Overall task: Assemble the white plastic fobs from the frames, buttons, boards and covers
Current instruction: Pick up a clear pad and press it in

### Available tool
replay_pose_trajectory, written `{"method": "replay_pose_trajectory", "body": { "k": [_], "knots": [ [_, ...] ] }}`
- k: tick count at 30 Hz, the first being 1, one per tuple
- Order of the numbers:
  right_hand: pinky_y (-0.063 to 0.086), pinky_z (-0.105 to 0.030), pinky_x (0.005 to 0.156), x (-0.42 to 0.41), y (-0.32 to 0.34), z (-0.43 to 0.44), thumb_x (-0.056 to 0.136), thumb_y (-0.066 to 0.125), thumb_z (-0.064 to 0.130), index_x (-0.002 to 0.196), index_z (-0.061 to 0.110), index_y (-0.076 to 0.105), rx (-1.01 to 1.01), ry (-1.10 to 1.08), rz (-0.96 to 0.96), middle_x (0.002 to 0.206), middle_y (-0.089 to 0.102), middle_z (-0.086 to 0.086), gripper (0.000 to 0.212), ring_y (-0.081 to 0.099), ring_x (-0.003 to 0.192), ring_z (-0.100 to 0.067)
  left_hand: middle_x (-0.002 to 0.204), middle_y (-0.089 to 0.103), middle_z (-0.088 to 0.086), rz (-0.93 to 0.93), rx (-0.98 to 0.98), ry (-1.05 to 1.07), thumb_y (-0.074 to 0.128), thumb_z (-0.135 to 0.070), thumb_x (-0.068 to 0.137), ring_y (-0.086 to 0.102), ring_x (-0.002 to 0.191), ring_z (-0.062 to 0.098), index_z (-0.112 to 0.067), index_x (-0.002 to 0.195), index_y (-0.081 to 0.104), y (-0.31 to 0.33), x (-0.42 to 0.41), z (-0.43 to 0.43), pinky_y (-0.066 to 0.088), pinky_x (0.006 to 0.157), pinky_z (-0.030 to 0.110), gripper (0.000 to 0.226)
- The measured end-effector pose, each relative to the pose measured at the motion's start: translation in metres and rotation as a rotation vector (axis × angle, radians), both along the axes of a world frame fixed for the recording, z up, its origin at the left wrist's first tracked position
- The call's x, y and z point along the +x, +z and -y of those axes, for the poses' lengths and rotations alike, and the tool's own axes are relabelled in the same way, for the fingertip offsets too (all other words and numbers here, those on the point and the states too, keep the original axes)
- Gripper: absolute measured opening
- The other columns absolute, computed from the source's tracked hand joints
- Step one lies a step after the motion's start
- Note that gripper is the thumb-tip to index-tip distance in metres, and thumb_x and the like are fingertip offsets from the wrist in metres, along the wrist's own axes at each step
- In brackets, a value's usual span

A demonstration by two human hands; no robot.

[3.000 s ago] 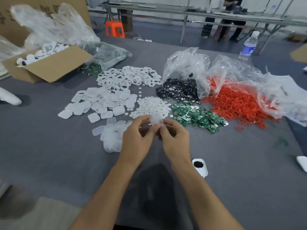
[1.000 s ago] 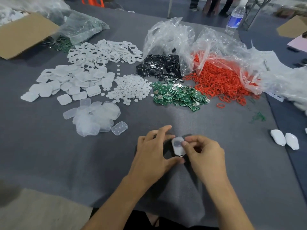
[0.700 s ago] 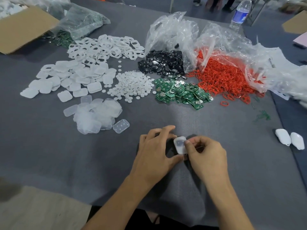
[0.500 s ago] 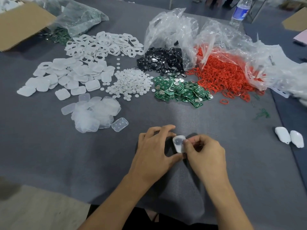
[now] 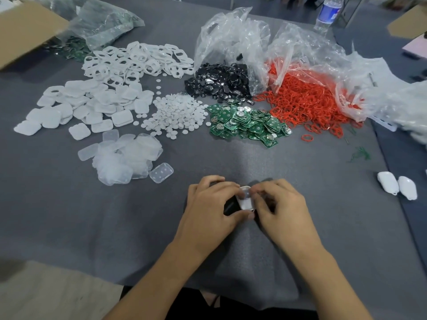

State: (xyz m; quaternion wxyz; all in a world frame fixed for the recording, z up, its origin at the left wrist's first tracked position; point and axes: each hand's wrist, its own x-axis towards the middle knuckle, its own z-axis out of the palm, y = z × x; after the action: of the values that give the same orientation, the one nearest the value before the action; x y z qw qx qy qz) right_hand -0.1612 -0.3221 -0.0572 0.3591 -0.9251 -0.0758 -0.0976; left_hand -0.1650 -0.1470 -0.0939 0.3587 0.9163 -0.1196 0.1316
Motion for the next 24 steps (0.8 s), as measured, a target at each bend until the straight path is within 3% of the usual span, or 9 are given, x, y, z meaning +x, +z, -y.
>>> {"method": "replay_pose_trajectory", "body": {
  "k": [8,12,16,20,24],
  "knots": [
    [0.039,-0.004,0.077,0.005,0.003,0.006,0.089,0.068,0.007,0.095,0.025,0.074,-0.106,0.135,-0.017,0.092,0.059,0.01,0.02,0.057,0.083,-0.001,0.118,0.064,-0.031,-0.008,0.017,-0.011,0.067,-0.075,0.075,0.041,0.128,-0.004,-0.043,0.108,0.062,0.001,0.0,0.0,0.023,0.098,0.022,0.046],
    [0.044,-0.01,0.083,0.004,0.005,0.011,0.09,0.069,0.01,0.106,0.028,0.072,-0.044,0.172,-0.008,0.1,0.063,0.012,0.025,0.059,0.089,0.0,0.119,0.064,-0.03,0.012,0.051,-0.017,0.067,-0.073,0.077,0.043,0.127,-0.002,-0.043,0.109,0.063,0.003,0.0,0.0,0.025,0.096,0.024,0.045],
    [0.047,-0.015,0.073,0.004,0.002,0.009,0.082,0.071,0.009,0.099,0.033,0.071,0.009,0.098,-0.016,0.088,0.065,0.015,0.03,0.062,0.083,-0.004,0.119,0.064,-0.03,0.012,0.057,-0.019,0.07,-0.07,0.075,0.044,0.128,-0.001,-0.041,0.106,0.066,0.005,-0.001,0.0,0.026,0.096,0.026,0.042],
    [0.042,-0.008,0.056,0.007,-0.006,0.004,0.078,0.071,0.011,0.083,0.037,0.069,0.137,-0.037,-0.114,0.072,0.065,0.014,0.026,0.061,0.061,-0.006,0.117,0.055,-0.037,-0.03,-0.008,-0.02,0.074,-0.066,0.072,0.042,0.125,-0.007,-0.044,0.112,0.056,0.01,-0.002,-0.001,0.026,0.099,0.022,0.049],
    [0.039,-0.005,0.063,0.006,-0.008,0.004,0.082,0.073,0.015,0.088,0.038,0.068,0.094,0.006,-0.066,0.08,0.063,0.017,0.024,0.061,0.074,-0.002,0.122,0.05,-0.035,-0.071,-0.021,-0.019,0.078,-0.063,0.071,0.042,0.121,-0.01,-0.045,0.112,0.048,0.014,-0.002,-0.001,0.025,0.098,0.019,0.054]
  ]
}}
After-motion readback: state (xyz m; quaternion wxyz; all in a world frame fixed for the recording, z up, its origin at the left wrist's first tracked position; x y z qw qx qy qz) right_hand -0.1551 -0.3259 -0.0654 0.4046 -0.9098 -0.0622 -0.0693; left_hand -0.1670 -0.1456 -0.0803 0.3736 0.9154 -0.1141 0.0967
